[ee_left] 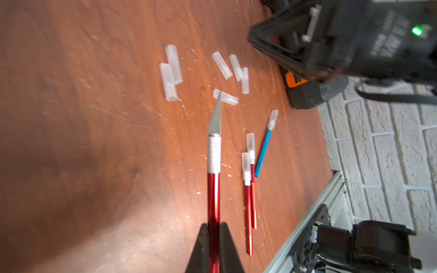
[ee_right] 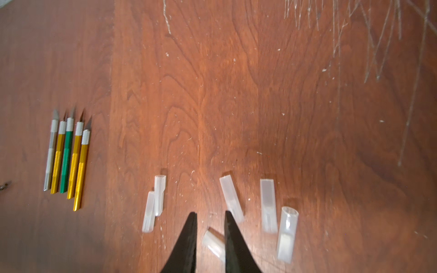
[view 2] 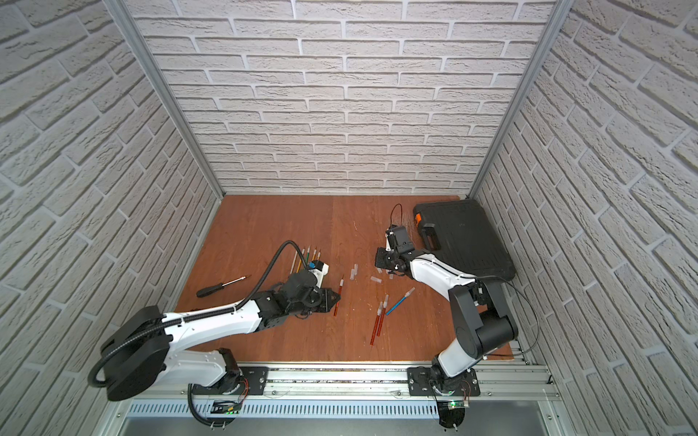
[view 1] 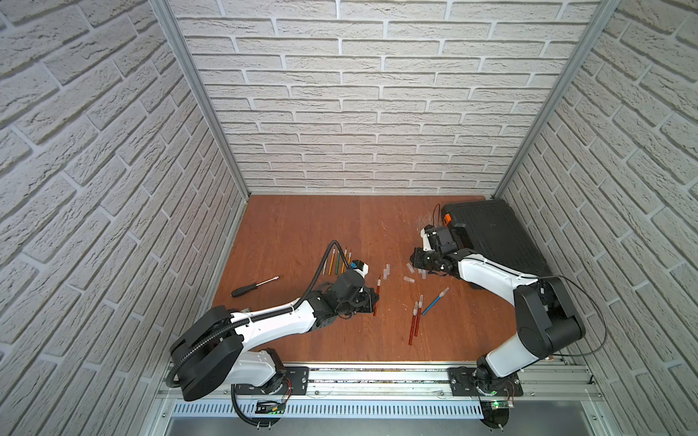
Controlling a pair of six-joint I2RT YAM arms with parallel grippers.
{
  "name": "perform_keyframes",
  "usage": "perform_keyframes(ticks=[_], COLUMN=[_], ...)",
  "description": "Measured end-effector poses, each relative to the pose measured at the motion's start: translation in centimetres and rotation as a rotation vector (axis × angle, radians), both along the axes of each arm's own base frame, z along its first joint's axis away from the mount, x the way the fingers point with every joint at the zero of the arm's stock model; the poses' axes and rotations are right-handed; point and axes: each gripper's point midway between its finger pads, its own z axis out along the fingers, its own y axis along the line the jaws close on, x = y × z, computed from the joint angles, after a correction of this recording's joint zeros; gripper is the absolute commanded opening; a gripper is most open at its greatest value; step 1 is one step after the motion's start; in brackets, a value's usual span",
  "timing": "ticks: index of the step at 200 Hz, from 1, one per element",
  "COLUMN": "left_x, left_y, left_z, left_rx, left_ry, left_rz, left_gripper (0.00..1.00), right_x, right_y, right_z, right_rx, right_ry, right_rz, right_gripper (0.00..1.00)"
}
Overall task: Remove protective caps from carving knives
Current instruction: Place the protective sleeve at the center of the board, then place the carving knife at the center of the board.
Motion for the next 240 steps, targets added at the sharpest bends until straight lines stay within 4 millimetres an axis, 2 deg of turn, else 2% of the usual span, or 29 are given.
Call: perform_keyframes(ticks=[47, 113, 177, 197, 240], left_x=[1.3, 3.7, 7.3, 8.4, 10.0], left_y=[3.3, 5.7, 6.7, 6.5, 5.8], left_z=[-0.6, 0.2, -0.2, -0.1, -0.5], left_rx=[0.089, 0.174, 0.304, 0.331, 0.373], left_ry=[0.015, 0.002, -0.007, -0.016, -0.026], left_rz=[0.046, 0.083, 0.100, 0.095, 0.070], left_gripper=[0.03, 0.03, 0.03, 0.03, 0.03], right_x=[-3.0, -7.4, -11.2, -11.8, -12.3], right_y=[-0.2, 1.0, 1.3, 1.2, 1.2], right_z=[2.4, 6.3, 7.1, 7.4, 6.9], right_rx=[0.007, 0.066, 0.113, 0.119, 0.122], right_ry=[-0.033, -0.070, -0.042, -0.046, -0.033], right_rz=[0.047, 0.148, 0.209, 0.214, 0.219], right_gripper=[0.33, 0.43, 0.54, 0.58, 0.74])
